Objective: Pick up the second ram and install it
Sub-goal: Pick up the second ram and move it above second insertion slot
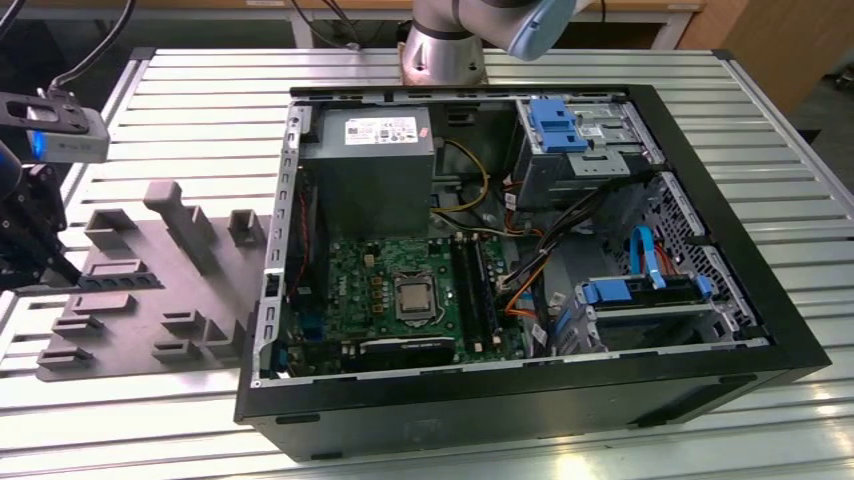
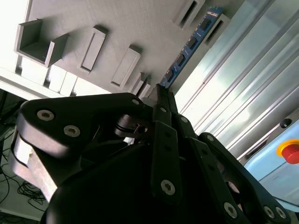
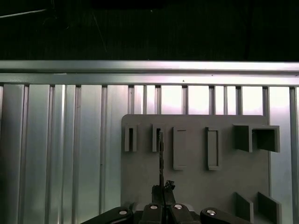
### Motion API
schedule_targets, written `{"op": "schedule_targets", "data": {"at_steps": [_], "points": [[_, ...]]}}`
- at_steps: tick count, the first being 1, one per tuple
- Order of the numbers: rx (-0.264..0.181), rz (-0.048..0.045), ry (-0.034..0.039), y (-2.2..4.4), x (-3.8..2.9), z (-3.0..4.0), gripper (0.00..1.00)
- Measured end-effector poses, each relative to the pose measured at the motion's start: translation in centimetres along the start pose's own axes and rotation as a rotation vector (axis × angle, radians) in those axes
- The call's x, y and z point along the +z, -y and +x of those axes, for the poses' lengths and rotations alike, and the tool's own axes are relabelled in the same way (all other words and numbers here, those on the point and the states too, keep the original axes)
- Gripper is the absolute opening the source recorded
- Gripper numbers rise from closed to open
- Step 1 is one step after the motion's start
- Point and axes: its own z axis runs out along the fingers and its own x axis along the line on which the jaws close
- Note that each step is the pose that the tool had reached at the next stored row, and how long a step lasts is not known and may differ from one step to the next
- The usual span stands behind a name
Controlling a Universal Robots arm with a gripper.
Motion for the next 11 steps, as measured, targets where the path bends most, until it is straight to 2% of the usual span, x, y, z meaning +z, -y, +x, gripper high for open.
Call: {"op": "schedule_targets", "data": {"at_steps": [11], "points": [[0.0,0.0,0.0,-0.02,-0.5,0.0,0.11]]}}
